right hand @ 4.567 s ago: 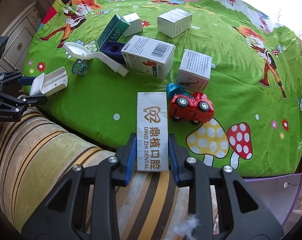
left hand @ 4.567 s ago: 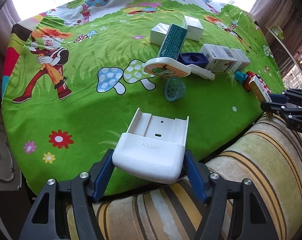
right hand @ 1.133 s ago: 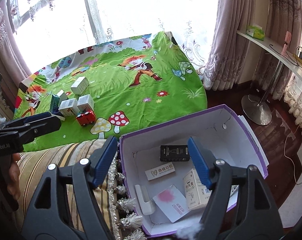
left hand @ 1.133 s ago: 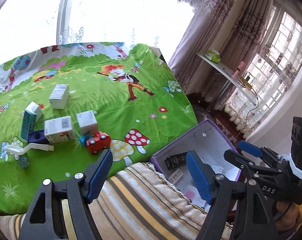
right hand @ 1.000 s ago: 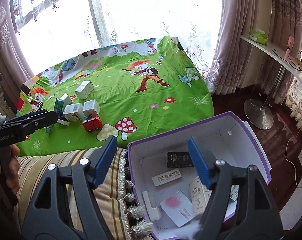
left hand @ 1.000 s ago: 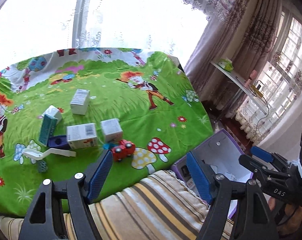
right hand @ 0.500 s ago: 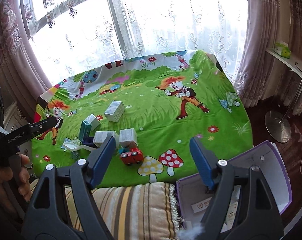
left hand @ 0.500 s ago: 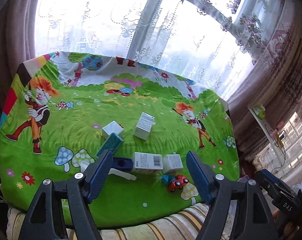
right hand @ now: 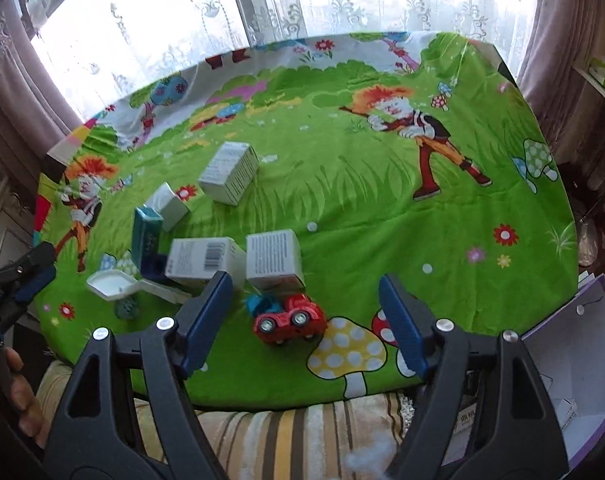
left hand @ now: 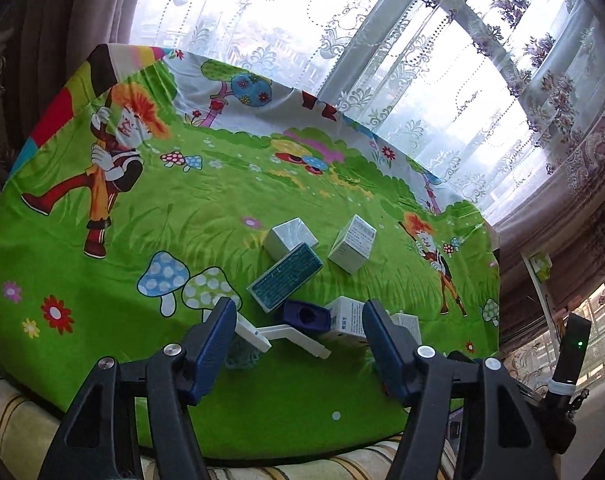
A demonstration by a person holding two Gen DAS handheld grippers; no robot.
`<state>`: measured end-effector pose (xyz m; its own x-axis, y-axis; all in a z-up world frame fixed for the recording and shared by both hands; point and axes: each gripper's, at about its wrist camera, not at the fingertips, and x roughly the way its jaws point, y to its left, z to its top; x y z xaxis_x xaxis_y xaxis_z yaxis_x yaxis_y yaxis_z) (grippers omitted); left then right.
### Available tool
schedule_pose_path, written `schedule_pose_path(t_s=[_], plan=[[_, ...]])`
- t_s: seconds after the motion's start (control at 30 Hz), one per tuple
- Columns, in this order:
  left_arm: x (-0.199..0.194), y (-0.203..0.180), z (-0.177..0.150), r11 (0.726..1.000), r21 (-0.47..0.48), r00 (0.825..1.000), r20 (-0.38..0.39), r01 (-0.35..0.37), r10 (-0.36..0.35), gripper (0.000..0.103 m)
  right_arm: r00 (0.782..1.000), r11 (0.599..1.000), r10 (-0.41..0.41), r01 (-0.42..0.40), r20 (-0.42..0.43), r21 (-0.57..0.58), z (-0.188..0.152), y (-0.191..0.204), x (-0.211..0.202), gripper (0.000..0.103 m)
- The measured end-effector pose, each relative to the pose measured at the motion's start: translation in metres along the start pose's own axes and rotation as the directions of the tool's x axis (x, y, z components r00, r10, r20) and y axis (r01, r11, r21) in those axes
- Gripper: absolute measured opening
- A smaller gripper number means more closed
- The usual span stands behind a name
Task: Organize rigid objects
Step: 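Move both open tools back over the bed toward the scoop and toy car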
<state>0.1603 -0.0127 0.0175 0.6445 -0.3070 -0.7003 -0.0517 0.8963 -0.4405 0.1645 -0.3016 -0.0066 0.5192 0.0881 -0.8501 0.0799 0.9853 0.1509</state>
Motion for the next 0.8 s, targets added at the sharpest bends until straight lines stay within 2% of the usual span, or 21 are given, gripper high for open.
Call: schedule_pose_path(t_s=[0.1, 0.2, 0.37, 0.8], plan=[[0.010, 0.007, -0.009, 1.000, -0.016, 1.000, -0.025, -0.007, 0.007, 0.066, 0.998, 0.999, -0.019, 0.020, -0.059, 0.026, -0.007, -0.015, 0.020, 0.078], [0.016, 0.007, -0.014, 1.000, -0.007, 0.999, -0.038, -0.011, 0.010, 0.066, 0.996, 0.998, 0.003, 0.003, -0.087, 0.069, -0.004, -0.026, 0.029, 0.078], [0.014, 0.003, -0.016, 1.000, 0.011, 1.000, -0.027, -0.008, 0.009, 0.066, 0.993, 0.999, -0.006, 0.012, -0.121, 0.051, -0.001, -0.021, 0.041, 0.078], [0.016, 0.003, -0.018, 1.000, 0.009, 0.999, -0.036, 0.001, -0.001, 0.066, 0.992, 0.999, 0.014, -0.009, -0.128, 0.038, -0.001, -0.015, 0.040, 0.078]])
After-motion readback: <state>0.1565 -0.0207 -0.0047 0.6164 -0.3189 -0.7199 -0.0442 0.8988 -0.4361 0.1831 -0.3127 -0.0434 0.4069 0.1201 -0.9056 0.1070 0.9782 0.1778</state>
